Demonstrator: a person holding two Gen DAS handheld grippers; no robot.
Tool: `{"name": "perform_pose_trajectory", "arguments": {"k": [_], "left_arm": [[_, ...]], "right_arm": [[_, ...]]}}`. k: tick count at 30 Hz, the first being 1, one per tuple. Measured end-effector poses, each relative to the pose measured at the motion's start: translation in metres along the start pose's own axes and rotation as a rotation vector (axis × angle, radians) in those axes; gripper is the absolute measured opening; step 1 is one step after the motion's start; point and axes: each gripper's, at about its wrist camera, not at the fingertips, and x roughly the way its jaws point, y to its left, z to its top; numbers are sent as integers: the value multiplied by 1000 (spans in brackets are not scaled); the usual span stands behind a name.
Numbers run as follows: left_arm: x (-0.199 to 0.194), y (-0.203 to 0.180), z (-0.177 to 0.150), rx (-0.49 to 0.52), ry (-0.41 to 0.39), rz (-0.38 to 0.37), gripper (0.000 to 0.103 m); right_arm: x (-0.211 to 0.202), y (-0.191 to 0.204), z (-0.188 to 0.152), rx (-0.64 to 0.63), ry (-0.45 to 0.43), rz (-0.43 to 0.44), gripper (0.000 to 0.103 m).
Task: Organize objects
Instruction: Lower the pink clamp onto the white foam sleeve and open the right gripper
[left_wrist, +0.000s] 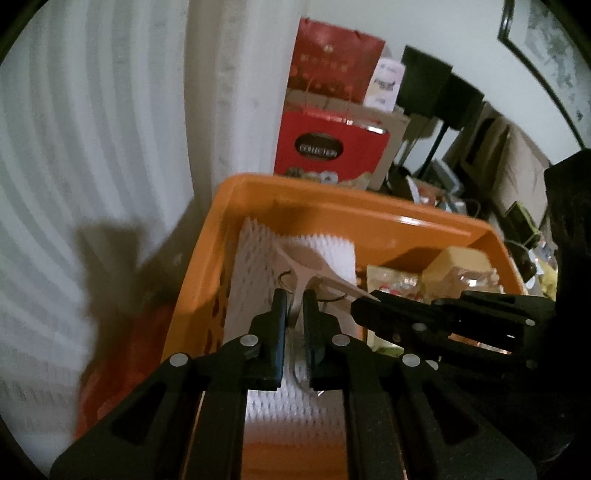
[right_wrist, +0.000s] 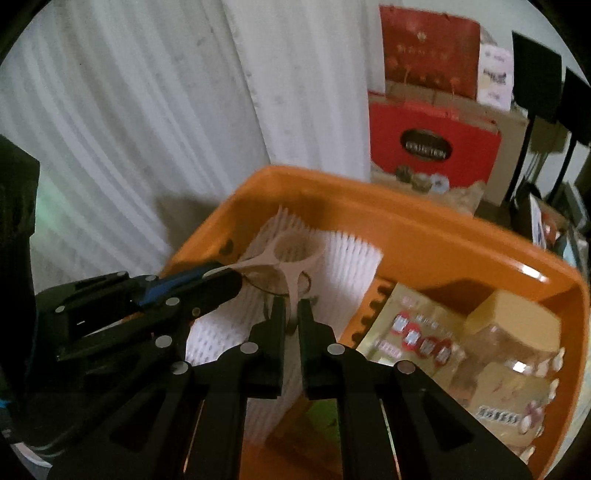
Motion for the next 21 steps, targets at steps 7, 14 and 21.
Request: {"name": "perform_pose_trajectory", "arguments": {"k": [7, 14, 21], "left_arm": [[0, 7, -7, -19, 37, 55, 32], [-17, 10, -11, -46, 14, 47, 46], [-34, -10, -14, -16, -23, 53, 58]], "right_arm": [[-11, -8, -7, 17, 13, 20, 18], [-38, -17, -15, 13, -11, -28, 29], [-68, -28, -22, 18, -59, -98, 37]]}}
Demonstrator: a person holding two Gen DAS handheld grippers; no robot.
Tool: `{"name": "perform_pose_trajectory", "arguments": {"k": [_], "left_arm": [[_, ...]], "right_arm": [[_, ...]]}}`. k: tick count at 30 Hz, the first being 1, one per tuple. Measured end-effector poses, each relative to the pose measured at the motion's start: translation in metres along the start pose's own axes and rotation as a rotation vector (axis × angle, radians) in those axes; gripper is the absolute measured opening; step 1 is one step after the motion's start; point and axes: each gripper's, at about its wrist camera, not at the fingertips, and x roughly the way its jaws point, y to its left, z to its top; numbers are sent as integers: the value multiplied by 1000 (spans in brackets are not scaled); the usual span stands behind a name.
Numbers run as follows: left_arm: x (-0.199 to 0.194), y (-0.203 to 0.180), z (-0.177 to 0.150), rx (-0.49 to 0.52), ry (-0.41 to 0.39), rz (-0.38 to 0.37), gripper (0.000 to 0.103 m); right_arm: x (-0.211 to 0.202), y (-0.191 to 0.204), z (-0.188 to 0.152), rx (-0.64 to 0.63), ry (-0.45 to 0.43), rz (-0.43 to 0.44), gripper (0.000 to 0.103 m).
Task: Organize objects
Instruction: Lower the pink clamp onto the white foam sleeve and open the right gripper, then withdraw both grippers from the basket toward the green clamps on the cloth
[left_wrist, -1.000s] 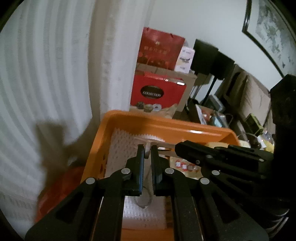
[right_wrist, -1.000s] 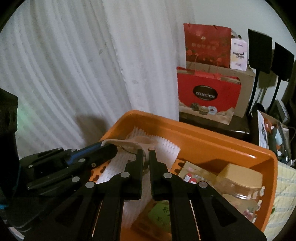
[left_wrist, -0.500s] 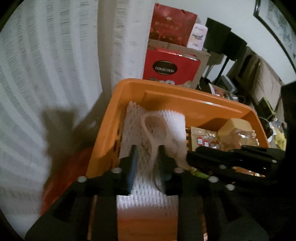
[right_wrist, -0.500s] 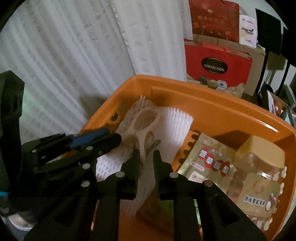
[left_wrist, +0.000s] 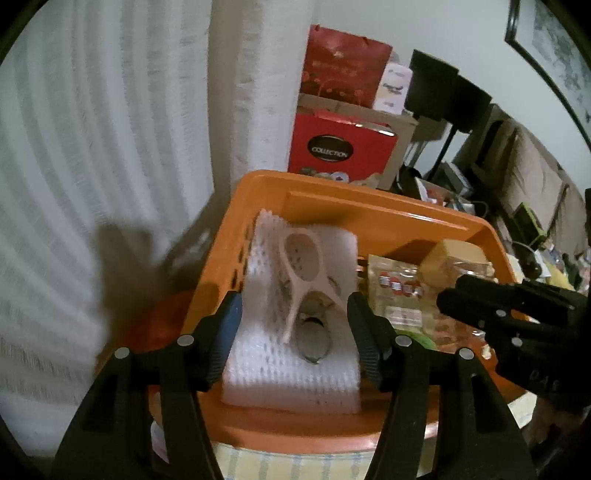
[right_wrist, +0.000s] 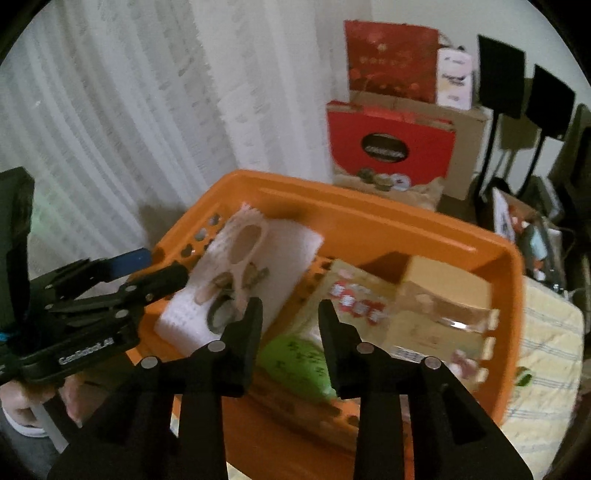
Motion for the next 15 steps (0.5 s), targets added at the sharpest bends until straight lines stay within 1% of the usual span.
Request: {"name": "perform_pose_trajectory", "arguments": {"k": [1, 2, 3, 5, 12, 15], "left_arm": [[-2, -2, 0, 4, -3, -2, 60], [-4, -5, 0, 7, -9, -4, 68], [-7, -8, -1, 9, -18, -6, 72], [-13, -15, -1, 15, -37, -13, 75], [-28, -38, -3, 47, -58, -31, 78], [-33, -47, -4, 54, -69, -44, 84]], "right_arm": [[-5, -3, -1, 4, -8, -11, 41], [-8, -5, -2, 7, -14, -21, 45], [-13, -8, -3, 11, -24, -32, 47], [-21, -13, -4, 18, -37, -46, 51], [-48, -33, -11, 55, -75, -86, 58], [-59, -40, -15, 63, -86, -95, 69]]}}
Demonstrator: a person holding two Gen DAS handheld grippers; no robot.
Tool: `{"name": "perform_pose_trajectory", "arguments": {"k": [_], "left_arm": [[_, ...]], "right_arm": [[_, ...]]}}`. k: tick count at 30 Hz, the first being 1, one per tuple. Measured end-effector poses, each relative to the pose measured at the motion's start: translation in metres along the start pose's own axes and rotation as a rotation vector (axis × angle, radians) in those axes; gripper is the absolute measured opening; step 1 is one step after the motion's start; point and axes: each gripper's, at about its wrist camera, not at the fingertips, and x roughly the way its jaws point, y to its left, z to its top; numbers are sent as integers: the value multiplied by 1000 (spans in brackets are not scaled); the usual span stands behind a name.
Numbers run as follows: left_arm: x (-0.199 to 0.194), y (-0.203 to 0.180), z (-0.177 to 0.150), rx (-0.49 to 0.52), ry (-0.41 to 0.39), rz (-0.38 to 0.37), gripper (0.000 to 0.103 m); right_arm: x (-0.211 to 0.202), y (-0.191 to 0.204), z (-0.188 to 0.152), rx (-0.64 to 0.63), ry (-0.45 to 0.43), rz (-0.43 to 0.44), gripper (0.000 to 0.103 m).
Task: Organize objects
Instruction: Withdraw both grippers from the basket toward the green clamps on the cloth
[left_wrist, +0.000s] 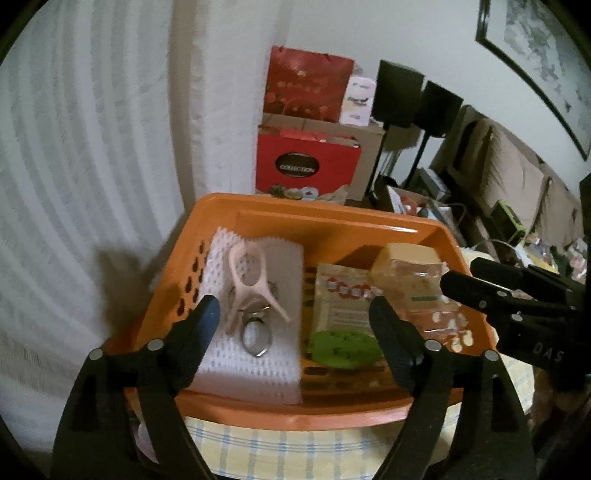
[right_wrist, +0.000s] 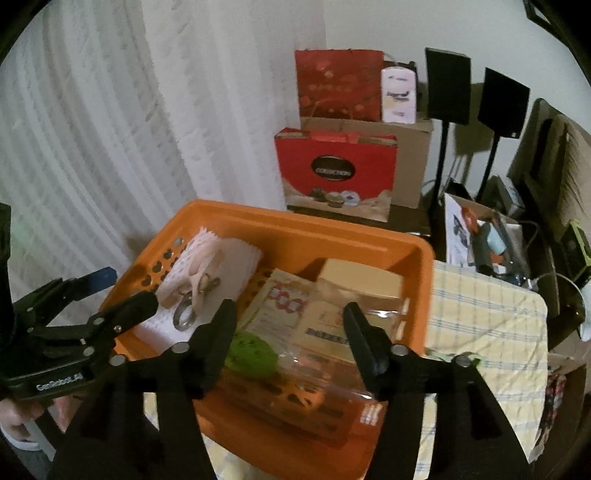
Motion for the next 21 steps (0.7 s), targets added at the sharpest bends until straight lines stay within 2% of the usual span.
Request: {"name": "perform_pose_trajectory", "arguments": {"k": [4, 10, 11, 12, 14, 21], "left_arm": [[-5, -16, 1, 22, 2, -29, 84], [-8, -43, -1, 68, 12, -41, 85], [-9, -46, -1, 71, 12, -44, 88], [-9, -48, -1, 71, 11, -46, 97], [-13, -53, -2, 61, -3, -60, 102], [-14, -73, -2, 76, 1, -74, 103]], "right_arm": [[-11, -9, -5, 0, -8, -11, 80], [-24, -24, -12, 17, -16, -43, 85], [-26, -26, -13, 23, -17, -47, 86], [-28, -30, -14, 32, -19, -52, 86], [-32, -37, -15, 44, -24, -59, 89], [-45, -59, -23, 80, -34, -95, 101]]}}
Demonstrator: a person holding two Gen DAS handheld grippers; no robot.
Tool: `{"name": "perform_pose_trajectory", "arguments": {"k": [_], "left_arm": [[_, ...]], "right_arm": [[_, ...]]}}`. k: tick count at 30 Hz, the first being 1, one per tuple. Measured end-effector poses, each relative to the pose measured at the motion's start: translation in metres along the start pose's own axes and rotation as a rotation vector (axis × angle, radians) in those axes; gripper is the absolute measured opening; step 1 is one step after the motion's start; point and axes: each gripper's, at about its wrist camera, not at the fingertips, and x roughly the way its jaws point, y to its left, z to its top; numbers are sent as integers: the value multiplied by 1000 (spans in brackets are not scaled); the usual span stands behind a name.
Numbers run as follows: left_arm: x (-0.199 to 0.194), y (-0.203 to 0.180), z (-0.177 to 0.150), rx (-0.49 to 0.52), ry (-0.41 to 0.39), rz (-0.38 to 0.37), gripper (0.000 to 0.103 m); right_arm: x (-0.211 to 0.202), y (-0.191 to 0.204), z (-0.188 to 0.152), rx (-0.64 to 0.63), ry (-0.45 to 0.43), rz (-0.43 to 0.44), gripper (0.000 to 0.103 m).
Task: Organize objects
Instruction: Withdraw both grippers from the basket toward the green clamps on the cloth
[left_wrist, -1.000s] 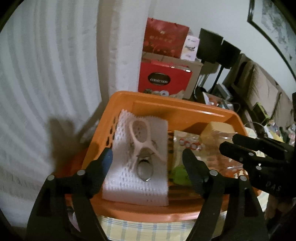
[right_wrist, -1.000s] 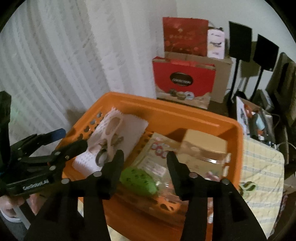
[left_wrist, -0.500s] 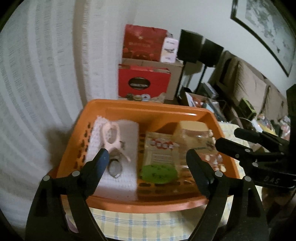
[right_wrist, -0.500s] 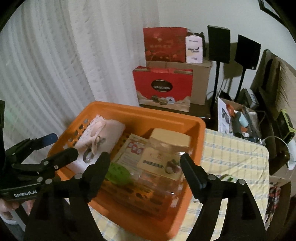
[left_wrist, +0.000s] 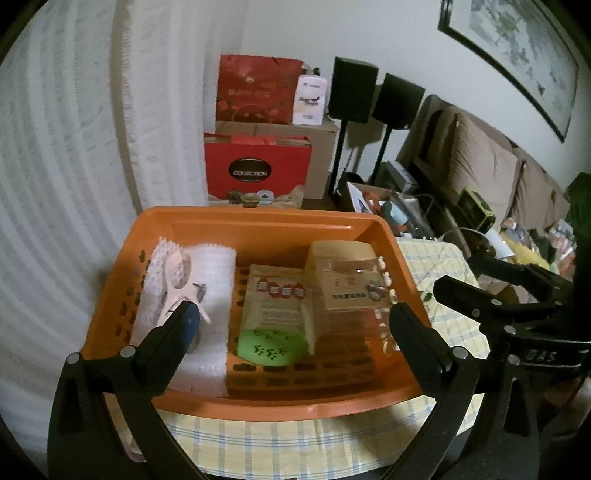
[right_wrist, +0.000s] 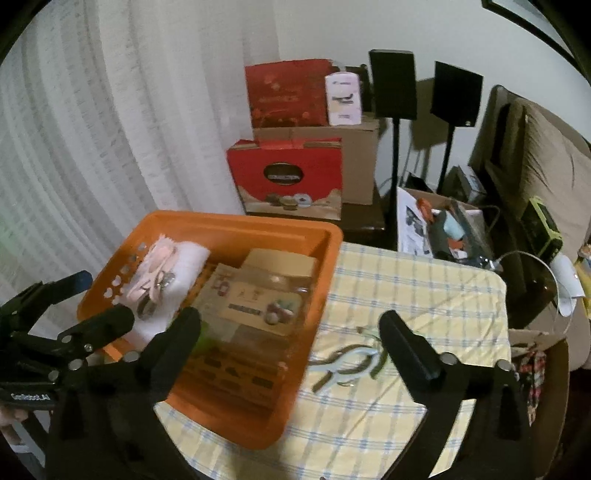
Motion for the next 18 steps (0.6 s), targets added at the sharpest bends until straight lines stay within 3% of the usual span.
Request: {"name": "perform_pose_trajectory", "arguments": {"k": [18], "left_arm": [[14, -65, -12, 31, 25, -105, 103]], "right_arm": [[-10, -84, -21, 100, 36, -106, 102]]}}
